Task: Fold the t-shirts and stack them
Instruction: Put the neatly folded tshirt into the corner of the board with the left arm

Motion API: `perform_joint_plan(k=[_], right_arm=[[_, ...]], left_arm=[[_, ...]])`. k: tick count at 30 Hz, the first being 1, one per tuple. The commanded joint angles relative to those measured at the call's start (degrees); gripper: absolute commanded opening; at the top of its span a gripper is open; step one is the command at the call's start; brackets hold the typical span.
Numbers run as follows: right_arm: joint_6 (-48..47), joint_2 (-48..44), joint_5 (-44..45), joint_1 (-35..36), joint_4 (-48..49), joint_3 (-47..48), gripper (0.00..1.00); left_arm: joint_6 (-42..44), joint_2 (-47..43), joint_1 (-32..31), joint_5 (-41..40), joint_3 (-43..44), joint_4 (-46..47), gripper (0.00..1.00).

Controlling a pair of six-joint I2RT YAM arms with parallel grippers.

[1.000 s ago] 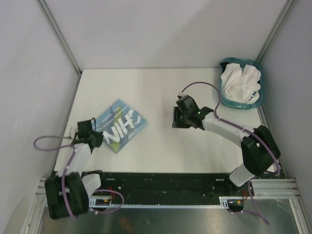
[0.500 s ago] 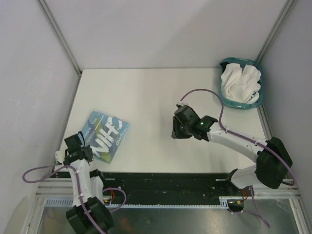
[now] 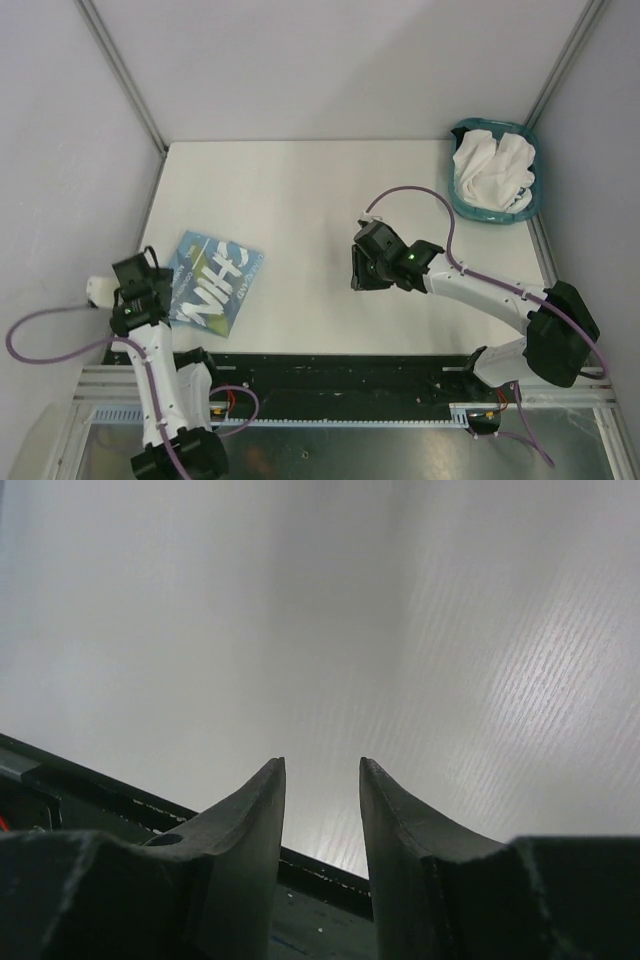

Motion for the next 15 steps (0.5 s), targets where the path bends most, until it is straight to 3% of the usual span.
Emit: perform_joint_plan(k=[1, 8, 15], right_arm=[[0.40, -1.09, 0.29, 0.10, 2.35, -0.04, 0.41], [0.19, -1.16, -0.71, -2.79, 3.19, 0.05, 0.41], [-0.32, -2.56, -1.06, -6.04, 2.57, 0.12, 0.41]], left_arm=[[15.21, 3.09, -7.99, -0.13, 11.92, 6.16, 0.84], [30.41, 23.64, -36.60, 4.12, 22.99, 9.01, 0.81], [33.15, 39.74, -51.16, 6.65, 24.67, 11.15, 0.79]])
